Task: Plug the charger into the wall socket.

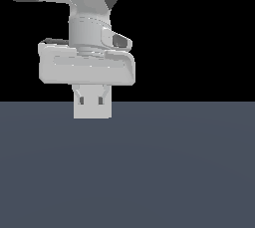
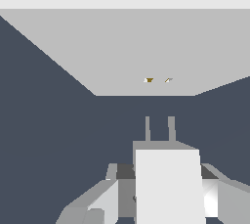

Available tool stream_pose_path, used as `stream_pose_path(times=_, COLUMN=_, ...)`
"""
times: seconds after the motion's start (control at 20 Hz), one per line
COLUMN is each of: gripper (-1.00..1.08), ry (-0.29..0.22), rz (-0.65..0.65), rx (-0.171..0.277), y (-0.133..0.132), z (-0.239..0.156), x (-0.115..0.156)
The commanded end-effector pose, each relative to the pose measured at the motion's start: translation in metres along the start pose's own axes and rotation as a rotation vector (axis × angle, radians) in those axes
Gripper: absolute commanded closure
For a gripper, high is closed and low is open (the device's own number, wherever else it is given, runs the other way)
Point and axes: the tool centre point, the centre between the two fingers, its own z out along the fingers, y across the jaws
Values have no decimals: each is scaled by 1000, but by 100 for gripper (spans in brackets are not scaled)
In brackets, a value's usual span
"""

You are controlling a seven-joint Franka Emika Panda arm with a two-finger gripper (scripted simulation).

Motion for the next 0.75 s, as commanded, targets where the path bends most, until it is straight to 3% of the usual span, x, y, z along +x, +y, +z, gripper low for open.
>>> stream_pose_path(times=0.0, gripper=108, ry=0, rz=0, rx=0, y=0, z=1, x=8)
stream_pose_path(times=0.7, gripper=108, ry=0, rz=0, rx=-1, y=0, z=6, x=38)
